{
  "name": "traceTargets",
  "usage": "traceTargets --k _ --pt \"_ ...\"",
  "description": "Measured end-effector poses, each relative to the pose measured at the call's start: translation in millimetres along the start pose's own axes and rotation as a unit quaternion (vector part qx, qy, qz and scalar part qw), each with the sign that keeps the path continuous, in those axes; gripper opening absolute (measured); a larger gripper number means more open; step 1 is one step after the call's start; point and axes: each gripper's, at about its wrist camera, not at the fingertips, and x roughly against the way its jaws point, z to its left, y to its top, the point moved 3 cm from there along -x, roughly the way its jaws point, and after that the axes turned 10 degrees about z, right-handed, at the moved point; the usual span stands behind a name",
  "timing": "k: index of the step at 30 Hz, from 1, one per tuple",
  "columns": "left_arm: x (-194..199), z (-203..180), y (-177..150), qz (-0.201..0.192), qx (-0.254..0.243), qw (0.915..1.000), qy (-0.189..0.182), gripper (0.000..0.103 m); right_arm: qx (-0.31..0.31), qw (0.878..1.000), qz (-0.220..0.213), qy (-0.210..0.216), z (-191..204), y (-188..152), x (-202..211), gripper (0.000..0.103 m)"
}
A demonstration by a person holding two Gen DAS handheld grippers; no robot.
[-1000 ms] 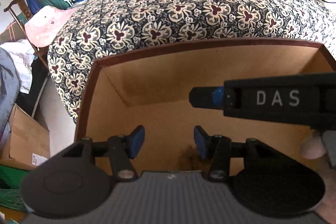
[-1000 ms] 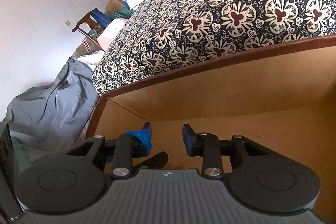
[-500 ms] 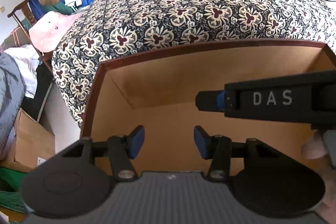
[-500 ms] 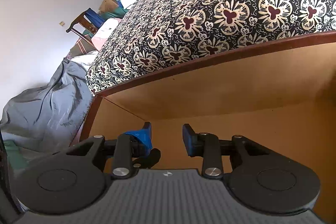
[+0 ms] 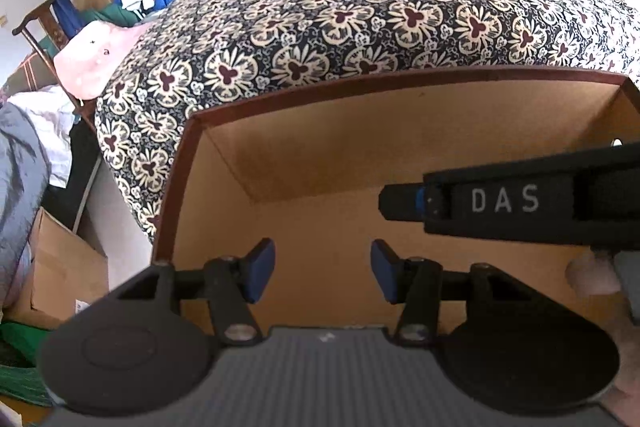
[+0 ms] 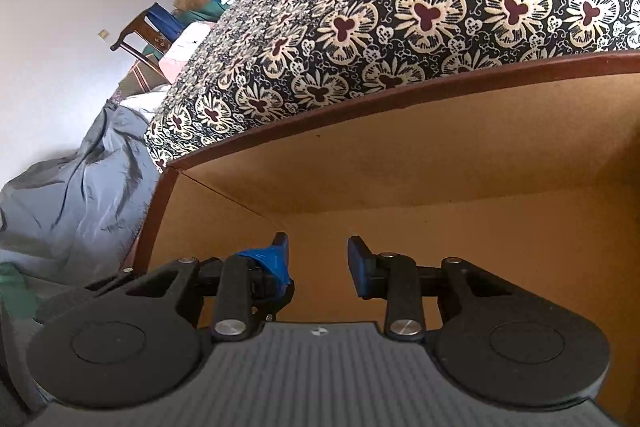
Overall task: Organize rigid objects
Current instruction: 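Raise the right gripper out of the box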
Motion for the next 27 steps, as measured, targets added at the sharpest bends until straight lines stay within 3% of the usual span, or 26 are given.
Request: traceTargets --k 14,19,27 --pt "-1 0 1 0.002 -0.004 1.0000 0.004 0.055 -0.036 0.999 0.009 -0.015 -14 3 4 0.016" --pt "1 0 1 -0.003 -0.004 1.0000 0.003 0.055 -0.007 0.999 -0.003 -0.051 -6 1 23 0.016" --pt "8 0 -1 -0.020 -0.004 0.9997 0.009 0.055 -0.007 0.998 -0.035 -0.050 -3 -19 53 0.015"
